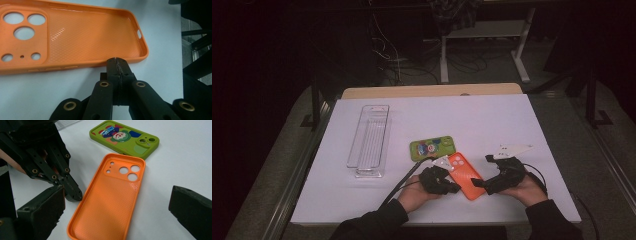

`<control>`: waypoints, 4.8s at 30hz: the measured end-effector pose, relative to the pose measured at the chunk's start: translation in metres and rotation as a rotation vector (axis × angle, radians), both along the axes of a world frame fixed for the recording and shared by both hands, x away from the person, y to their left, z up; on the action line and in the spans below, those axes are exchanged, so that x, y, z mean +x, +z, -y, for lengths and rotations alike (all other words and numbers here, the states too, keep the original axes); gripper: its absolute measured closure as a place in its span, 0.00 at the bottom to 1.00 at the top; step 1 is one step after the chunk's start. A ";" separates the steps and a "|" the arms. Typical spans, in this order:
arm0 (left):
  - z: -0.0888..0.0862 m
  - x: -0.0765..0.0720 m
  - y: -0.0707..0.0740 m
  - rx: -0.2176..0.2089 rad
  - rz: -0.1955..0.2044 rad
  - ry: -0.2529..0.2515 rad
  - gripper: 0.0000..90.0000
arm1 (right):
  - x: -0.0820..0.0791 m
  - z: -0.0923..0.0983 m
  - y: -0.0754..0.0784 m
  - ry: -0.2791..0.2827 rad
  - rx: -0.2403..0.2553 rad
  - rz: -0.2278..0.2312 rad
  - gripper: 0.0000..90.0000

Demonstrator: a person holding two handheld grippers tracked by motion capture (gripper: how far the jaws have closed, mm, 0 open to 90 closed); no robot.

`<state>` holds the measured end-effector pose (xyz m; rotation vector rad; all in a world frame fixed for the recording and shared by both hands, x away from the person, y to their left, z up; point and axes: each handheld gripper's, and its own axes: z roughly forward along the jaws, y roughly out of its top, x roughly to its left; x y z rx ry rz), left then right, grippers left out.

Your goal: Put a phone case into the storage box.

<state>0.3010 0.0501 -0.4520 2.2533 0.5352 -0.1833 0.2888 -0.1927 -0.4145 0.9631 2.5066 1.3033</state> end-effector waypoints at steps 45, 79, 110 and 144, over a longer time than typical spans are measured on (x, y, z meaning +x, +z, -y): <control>-0.111 0.017 0.045 -0.046 0.202 0.097 0.01 | -0.003 -0.005 0.002 -0.094 -0.041 -0.052 0.00; -0.111 0.020 0.044 -0.059 0.205 0.091 0.02 | 0.019 -0.046 0.027 -0.122 -0.053 -0.027 0.00; -0.109 0.019 0.042 -0.041 0.198 0.091 0.02 | 0.014 -0.055 -0.013 -0.167 -0.173 -0.105 0.00; -0.108 0.018 0.041 -0.022 0.202 0.088 0.02 | 0.012 -0.069 -0.032 -0.169 -0.268 -0.128 0.08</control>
